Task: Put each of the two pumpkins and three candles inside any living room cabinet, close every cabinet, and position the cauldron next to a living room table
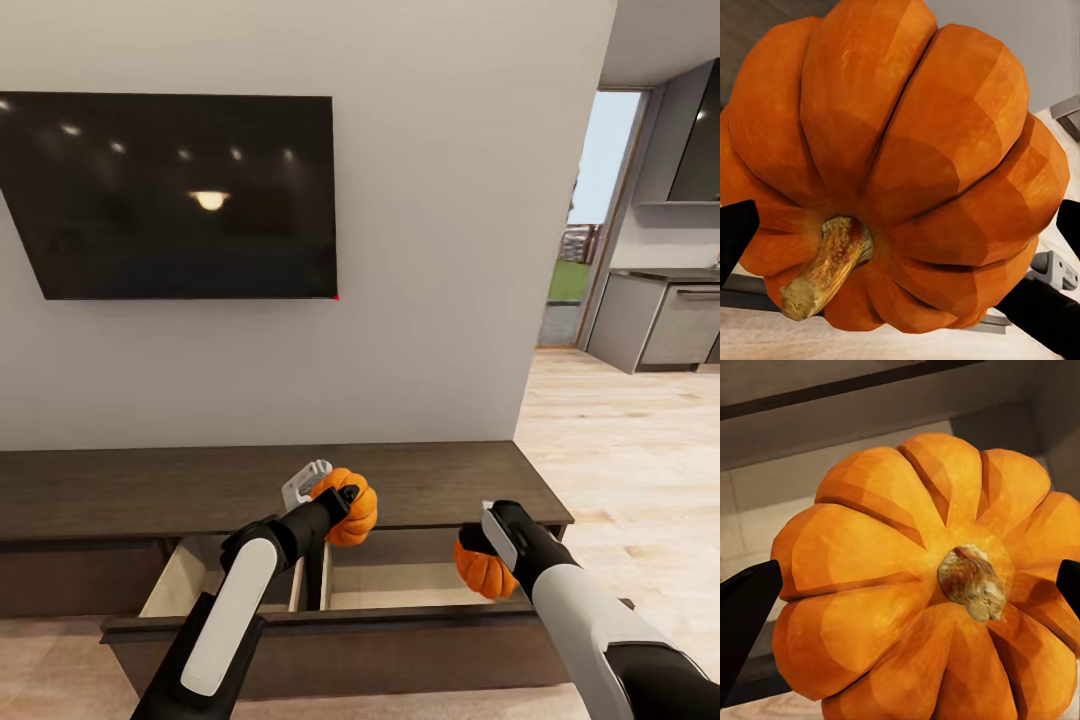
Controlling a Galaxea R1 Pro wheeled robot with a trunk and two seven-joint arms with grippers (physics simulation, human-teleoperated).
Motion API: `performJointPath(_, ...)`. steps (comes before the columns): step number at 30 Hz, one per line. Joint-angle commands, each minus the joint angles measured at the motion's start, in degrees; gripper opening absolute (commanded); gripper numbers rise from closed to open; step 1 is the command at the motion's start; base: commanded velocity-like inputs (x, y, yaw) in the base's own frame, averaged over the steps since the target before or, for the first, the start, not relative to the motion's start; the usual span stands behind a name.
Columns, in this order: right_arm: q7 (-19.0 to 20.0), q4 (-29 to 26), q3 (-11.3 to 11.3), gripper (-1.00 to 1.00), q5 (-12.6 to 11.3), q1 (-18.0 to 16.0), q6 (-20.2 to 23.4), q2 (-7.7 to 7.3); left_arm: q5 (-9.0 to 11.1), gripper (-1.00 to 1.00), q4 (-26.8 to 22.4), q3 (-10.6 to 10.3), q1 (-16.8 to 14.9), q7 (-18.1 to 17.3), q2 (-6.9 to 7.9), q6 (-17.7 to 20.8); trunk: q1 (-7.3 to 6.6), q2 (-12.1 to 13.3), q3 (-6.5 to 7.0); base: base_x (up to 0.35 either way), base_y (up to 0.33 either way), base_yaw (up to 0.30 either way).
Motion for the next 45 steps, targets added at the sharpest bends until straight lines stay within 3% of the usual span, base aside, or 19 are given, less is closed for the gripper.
performJointPath(1, -0.4, -0.1, 0.0, -1.00, -0.6, 0.0, 0.2, -0.01, 0.4, -1.00, -0.1, 0.0, -0.1, 0.6, -0.02, 0.1, -0.01, 0.0, -0.06, 0.000, 0.000, 0.000)
performJointPath(16, -0.5, -0.2, 0.0, -1.00, -0.5, 0.0, -2.0, 0.01, 0.5, -1.00, -0.1, -0.1, -0.1, 0.5, -0.03, 0.1, -0.01, 0.0, -0.15, 0.000, 0.000, 0.000)
performJointPath(21, -0.6, -0.2, 0.0, -1.00, -0.5, 0.0, -4.4, -0.01, 0.5, -1.00, -0.1, -0.1, -0.1, 0.5, -0.03, 0.1, -0.01, 0.0, -0.54, 0.000, 0.000, 0.000)
performJointPath(45, -0.5, -0.2, 0.1, -1.00, -0.5, 0.0, -6.5, -0.01, 0.5, -1.00, -0.1, -0.1, -0.1, 0.5, -0.03, 0.1, -0.01, 0.0, -2.66, 0.000, 0.000, 0.000)
